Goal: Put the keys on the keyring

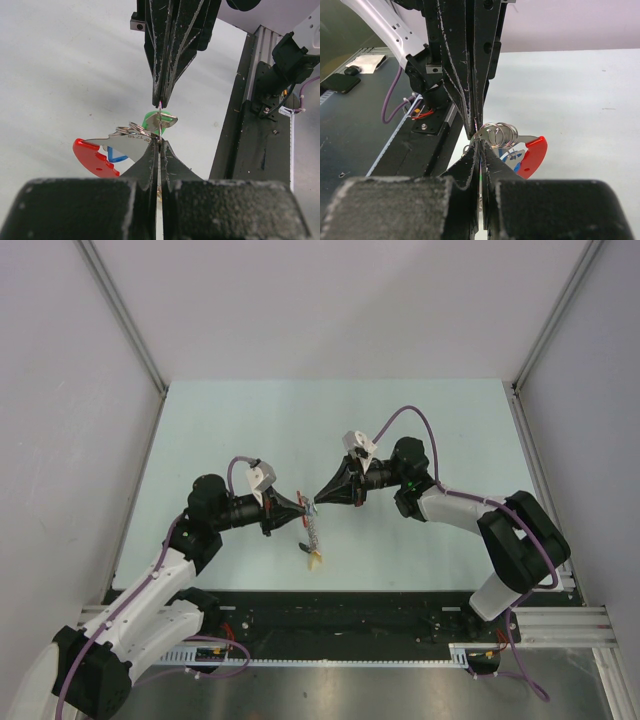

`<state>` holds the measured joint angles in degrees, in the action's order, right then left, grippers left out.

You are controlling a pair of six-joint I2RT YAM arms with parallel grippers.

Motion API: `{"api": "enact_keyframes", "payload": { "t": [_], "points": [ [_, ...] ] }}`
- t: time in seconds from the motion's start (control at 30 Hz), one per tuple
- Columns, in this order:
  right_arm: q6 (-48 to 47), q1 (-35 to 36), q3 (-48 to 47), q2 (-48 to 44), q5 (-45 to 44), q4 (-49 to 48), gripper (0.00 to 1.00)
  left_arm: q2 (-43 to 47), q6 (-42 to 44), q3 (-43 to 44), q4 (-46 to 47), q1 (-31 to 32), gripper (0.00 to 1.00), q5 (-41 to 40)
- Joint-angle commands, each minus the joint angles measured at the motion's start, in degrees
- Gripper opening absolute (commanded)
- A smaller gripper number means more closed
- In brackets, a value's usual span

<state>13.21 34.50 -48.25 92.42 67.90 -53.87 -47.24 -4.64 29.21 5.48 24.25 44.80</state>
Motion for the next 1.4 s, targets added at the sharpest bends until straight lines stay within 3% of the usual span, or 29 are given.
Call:
{"api": "enact_keyframes", "payload": {
  "t": [0.0,1.37],
  "points": [
    [-1.1,0.0,-2.0,-0.8,-0.3,-1.0,0.00,0.8,-0.7,0.1,3.6,0.2,0.00,1.6],
    [-0.4,1.3,-2.0,0.1,2.2,-2.9,0.00,0.7,-1.5,0.1,4.4,0.2,0.00,2.0]
  ]
}}
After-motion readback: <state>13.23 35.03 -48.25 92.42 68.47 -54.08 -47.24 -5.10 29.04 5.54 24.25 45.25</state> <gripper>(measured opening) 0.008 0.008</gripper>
